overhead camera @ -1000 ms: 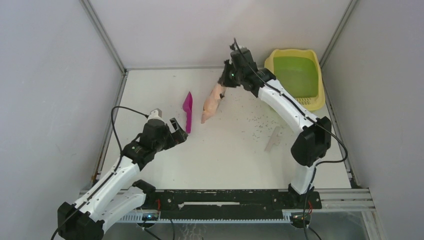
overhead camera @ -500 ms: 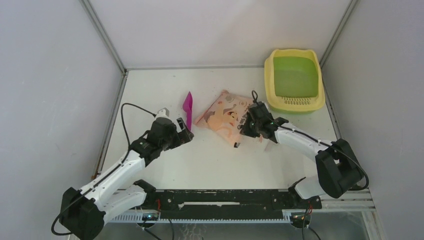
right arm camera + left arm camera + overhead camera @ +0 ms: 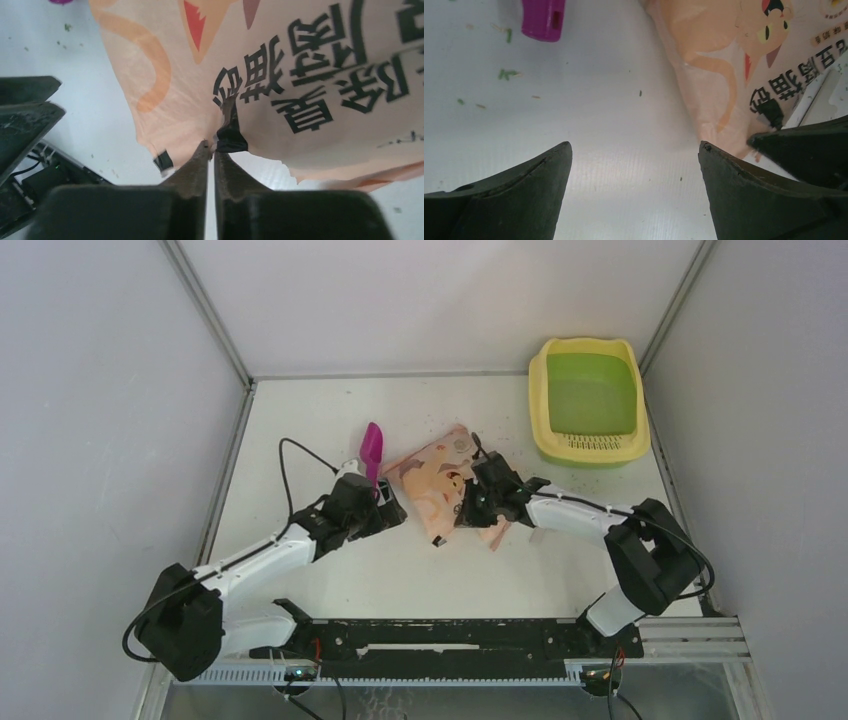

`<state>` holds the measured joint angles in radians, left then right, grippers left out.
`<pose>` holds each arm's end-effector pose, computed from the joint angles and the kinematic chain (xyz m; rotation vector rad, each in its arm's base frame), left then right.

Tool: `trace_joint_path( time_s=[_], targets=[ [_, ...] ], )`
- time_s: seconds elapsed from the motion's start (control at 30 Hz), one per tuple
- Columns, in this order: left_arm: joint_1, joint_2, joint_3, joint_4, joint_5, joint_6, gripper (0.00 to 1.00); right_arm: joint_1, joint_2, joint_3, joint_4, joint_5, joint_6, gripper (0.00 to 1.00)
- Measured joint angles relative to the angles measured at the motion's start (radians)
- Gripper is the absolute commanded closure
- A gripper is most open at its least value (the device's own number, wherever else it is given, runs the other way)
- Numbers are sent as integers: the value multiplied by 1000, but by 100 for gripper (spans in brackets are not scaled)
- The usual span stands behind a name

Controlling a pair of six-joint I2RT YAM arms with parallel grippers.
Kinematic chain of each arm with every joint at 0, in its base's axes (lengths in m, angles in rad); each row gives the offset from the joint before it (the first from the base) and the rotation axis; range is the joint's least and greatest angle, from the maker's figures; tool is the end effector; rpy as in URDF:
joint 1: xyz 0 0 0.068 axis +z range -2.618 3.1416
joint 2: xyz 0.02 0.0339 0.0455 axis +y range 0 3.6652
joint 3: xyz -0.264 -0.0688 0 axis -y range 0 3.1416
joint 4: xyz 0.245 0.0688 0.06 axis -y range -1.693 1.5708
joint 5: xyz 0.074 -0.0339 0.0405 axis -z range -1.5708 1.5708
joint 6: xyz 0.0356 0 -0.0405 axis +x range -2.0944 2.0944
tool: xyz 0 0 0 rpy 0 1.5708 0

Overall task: Fill the litter box with clean litter
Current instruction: Adjust the cat litter bag at the center of the board.

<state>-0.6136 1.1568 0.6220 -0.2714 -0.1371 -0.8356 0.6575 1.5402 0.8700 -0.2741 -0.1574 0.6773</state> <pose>0.1915 -0.1289 0.2031 -0.3361 2.4095 -0.5231 0.2382 0.1909 0.1838 -0.0416 2.6588 0.6976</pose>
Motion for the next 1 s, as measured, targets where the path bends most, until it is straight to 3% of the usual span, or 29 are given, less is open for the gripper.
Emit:
trace_joint_path(
  time_s=[0.1, 0.23, 0.57, 0.77, 1.0],
  targets=[
    [-11, 42, 0, 39, 1, -16, 0, 34, 22, 10, -5, -37, -13, 60],
    [-23, 84, 8, 64, 1, -30, 0, 61, 16, 9, -44, -68, -43, 47],
    [-26, 87, 20, 82, 1, -30, 0, 98, -142, -31, -47, -75, -25, 44],
    [-26, 45, 20, 80, 0, -30, 0, 139, -210, -48, -42, 1, -72, 43],
    [-26, 14, 20, 78, -6, -31, 0, 136, -240, -52, -55, 72, -65, 23]
  ],
)
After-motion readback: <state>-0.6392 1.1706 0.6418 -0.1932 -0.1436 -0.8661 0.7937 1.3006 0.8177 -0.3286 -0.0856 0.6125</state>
